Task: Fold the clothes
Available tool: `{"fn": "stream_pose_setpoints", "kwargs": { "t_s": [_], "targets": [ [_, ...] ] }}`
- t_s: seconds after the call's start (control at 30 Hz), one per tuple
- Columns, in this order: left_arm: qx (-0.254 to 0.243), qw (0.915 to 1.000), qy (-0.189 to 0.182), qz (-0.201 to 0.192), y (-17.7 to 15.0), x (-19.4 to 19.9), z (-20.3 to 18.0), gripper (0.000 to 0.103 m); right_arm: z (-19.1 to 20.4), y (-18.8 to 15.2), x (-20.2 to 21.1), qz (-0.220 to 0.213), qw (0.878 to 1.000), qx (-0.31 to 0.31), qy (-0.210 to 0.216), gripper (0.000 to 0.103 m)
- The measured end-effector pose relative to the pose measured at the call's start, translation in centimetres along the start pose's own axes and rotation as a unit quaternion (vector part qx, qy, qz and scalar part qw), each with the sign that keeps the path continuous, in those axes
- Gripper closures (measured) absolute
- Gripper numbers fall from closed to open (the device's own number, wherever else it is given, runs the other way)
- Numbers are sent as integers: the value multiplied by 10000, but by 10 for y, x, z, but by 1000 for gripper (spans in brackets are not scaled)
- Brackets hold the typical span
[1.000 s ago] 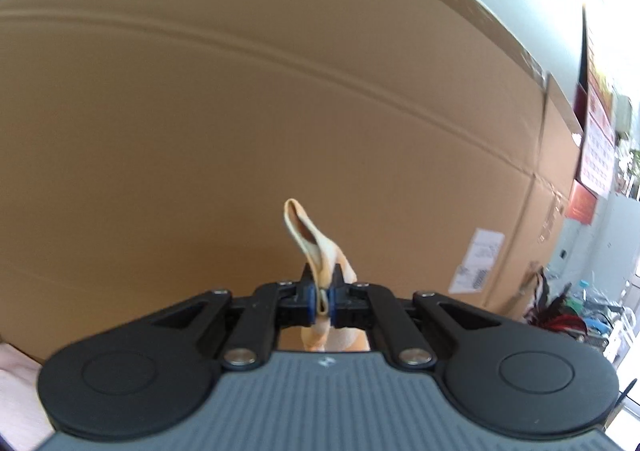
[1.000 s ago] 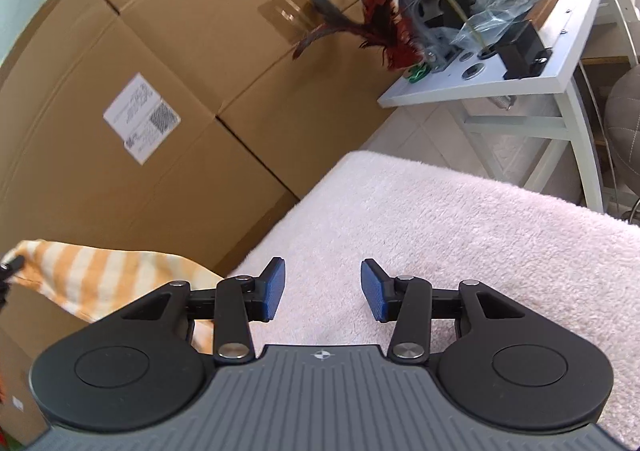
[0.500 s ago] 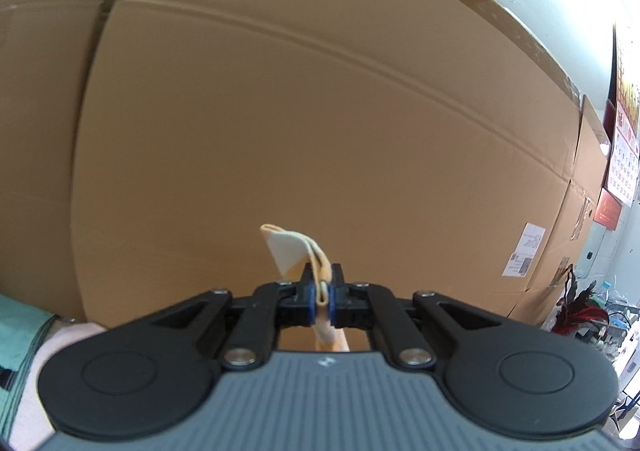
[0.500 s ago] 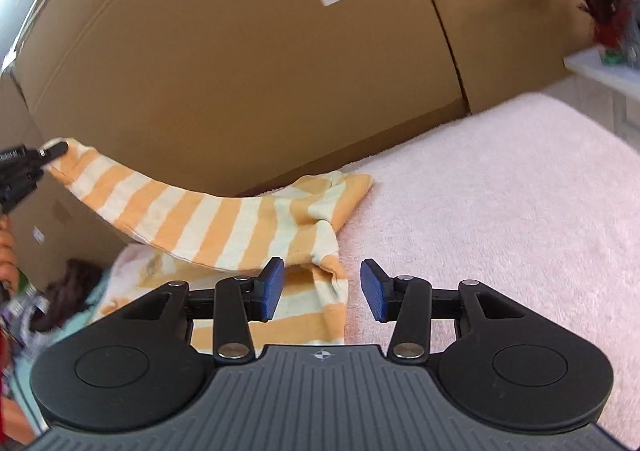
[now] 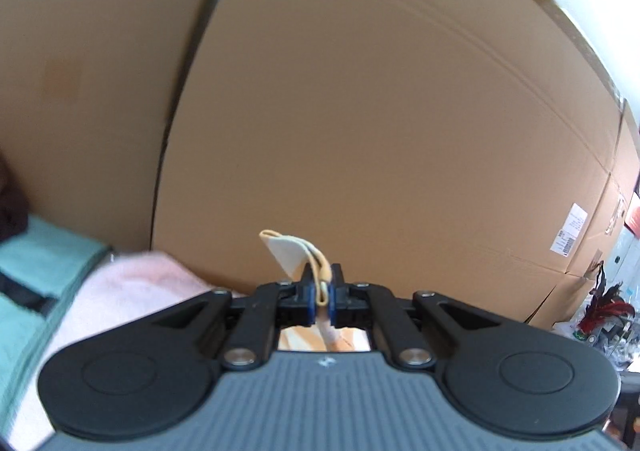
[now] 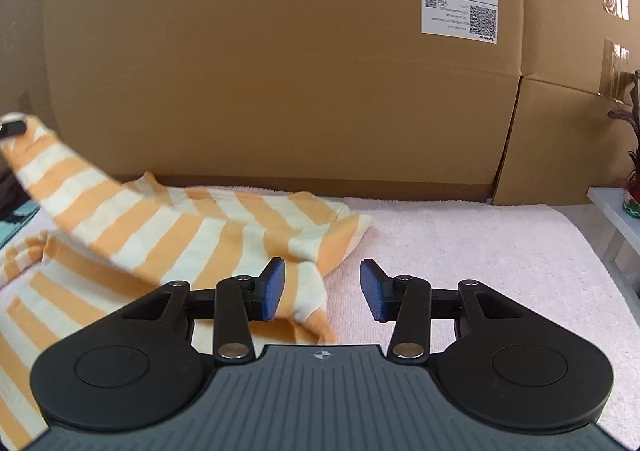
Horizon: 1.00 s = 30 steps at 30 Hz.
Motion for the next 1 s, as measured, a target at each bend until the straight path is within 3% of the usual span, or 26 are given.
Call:
{"fn": "stream_pose_setpoints", "kwargs": {
  "t_s": [0.3,0.33,0.37,0.5,0.6,0.73,0.77,0.8,0.87,0.93,1.0],
  "targets": [
    [235,9995,133,-133,-37,-6,34,102,-11,25,-85,431,9960,-734,-279,61],
    [217,9996,148,-135,-39,-7,36,102,-11,24,-92,529,9955,-733,-294,74],
    [200,9996,164,-136,-40,-8,38,102,-10,22,-98,629,9950,-708,-313,98],
    [130,9996,226,-142,-44,-14,46,102,-8,24,-114,735,9941,-666,-428,98],
    [78,9995,272,-146,-48,-18,52,102,-10,34,-109,345,9940,-983,-318,98],
    [143,9992,317,-177,-46,-17,56,102,-11,23,-118,639,9938,-855,-310,95],
    [164,9992,327,-185,-46,-16,57,102,-12,22,-116,643,9939,-814,-376,93],
    [185,9991,338,-194,-45,-15,58,102,-14,21,-111,620,9940,-773,-462,83],
    [227,9989,359,-211,-44,-14,60,102,-18,25,-87,239,9943,-906,-505,74],
    [212,9988,379,-220,-44,-13,59,102,-13,23,-59,113,9959,-874,-220,66],
    [79,9991,374,-194,-45,-13,54,102,-1,11,-35,257,9981,-550,132,62]
  ]
}}
Point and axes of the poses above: each gripper's, at about its wrist camera, not at the fingertips, and x roughly against the way its jaws point, z to its left, y to its top, the point moved 8 cm from there along -x, roughly the way its jaws point, and after that the axes turned 1 degree about -z, right-handed, at the moved point
